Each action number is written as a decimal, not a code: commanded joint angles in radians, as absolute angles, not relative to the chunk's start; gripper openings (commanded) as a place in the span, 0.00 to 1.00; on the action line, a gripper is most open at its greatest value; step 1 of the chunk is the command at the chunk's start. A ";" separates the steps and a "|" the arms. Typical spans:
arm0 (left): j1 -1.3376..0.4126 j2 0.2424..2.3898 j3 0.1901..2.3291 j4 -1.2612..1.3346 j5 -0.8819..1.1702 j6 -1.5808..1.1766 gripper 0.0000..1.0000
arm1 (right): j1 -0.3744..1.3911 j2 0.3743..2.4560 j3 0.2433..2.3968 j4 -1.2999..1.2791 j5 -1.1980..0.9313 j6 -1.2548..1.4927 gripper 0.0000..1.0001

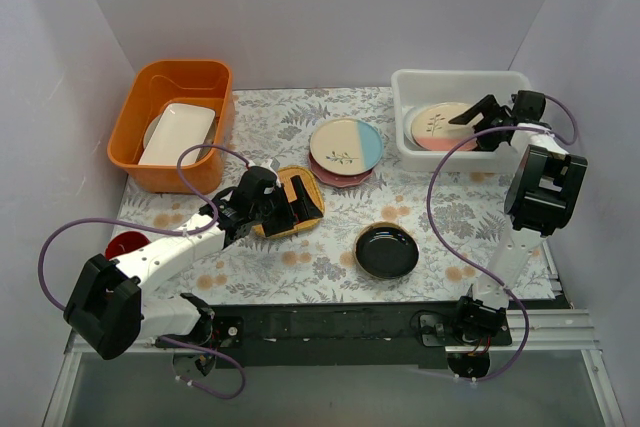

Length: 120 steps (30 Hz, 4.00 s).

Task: Place the plates into the plastic bin on the countertop
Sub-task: Place the plate in the plastic bin, then move the plate to the center of the board.

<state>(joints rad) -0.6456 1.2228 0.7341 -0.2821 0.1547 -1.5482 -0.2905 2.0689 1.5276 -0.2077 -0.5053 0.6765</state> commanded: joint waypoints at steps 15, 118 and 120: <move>-0.652 1.204 0.733 -0.252 0.173 -1.543 0.98 | -0.258 1.953 1.534 -0.268 -0.259 0.531 0.98; -0.465 0.672 0.253 -0.353 0.038 -2.008 0.96 | 0.693 1.017 0.819 -0.215 -0.107 0.650 0.97; -0.460 0.695 0.250 -0.331 0.044 -2.005 0.96 | 0.699 1.014 0.808 -0.203 -0.113 0.661 0.97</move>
<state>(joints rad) -0.4778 0.6678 0.2562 -0.3637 0.0071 -1.9945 0.6846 1.0290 0.8333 -0.2729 -0.1257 0.6300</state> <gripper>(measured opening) 0.961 0.970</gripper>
